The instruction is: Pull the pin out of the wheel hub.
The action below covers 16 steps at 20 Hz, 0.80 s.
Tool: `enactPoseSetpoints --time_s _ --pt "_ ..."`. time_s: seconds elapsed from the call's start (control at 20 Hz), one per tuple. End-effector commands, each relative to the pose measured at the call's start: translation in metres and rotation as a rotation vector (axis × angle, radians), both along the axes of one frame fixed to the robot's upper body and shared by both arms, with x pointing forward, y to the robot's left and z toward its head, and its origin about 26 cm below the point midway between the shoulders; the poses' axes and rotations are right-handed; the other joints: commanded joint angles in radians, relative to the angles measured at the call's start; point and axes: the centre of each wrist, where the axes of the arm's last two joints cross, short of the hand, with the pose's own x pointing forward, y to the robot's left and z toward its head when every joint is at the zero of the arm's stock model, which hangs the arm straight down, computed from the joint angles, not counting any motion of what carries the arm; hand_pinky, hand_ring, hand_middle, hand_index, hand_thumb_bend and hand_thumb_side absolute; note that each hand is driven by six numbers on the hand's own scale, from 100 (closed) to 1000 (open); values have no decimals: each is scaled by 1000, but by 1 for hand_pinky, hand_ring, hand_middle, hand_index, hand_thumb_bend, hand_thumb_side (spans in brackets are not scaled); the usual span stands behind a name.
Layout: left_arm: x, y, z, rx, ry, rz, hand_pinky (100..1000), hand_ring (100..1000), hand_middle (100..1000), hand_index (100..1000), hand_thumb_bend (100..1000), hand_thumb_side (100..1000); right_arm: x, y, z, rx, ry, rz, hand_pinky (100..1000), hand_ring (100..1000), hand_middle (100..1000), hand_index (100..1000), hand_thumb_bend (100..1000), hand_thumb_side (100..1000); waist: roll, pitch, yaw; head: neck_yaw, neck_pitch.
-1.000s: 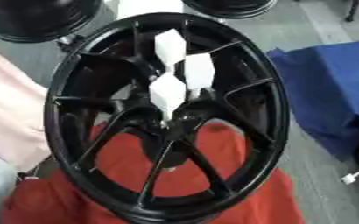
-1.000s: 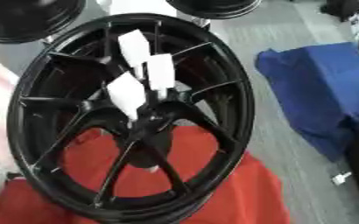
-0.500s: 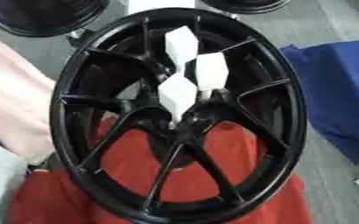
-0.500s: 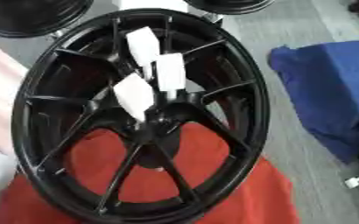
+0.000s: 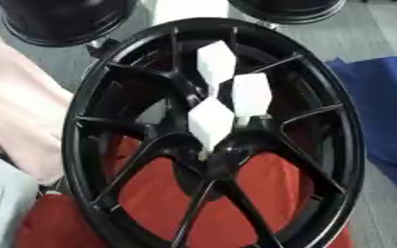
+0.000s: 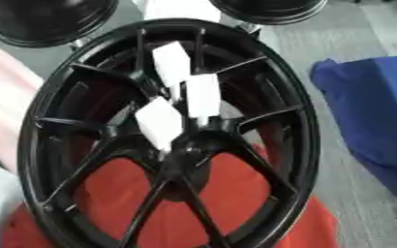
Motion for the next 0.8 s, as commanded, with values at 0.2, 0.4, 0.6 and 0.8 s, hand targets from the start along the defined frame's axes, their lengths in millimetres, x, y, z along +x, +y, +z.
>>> enactPoseSetpoints --time_s 0.2,0.4,0.6,0.8 --pt "-4 -1 27 100 -56 -7 637 777 659 753 379 621 -4 0 11 -39 -31 -6 861 715 647 793 100 405 -2 -19 -1 -8 7" --pt "-3 -2 57 284 -66 -32 652 777 668 765 385 575 -6 -2 9 -37 -22 -21 860 715 647 793 100 398 0 -27 -2 -53 40" --pt "-2 -3 77 427 -45 -52 652 777 668 765 385 575 -7 -3 7 -42 -22 -28 860 715 647 793 100 398 1 -31 -1 -71 53" --pt "0 -10 88 510 -68 -83 733 768 694 797 477 547 -6 -2 10 -73 -8 -22 860 714 646 792 100 399 31 -41 -20 -54 54"
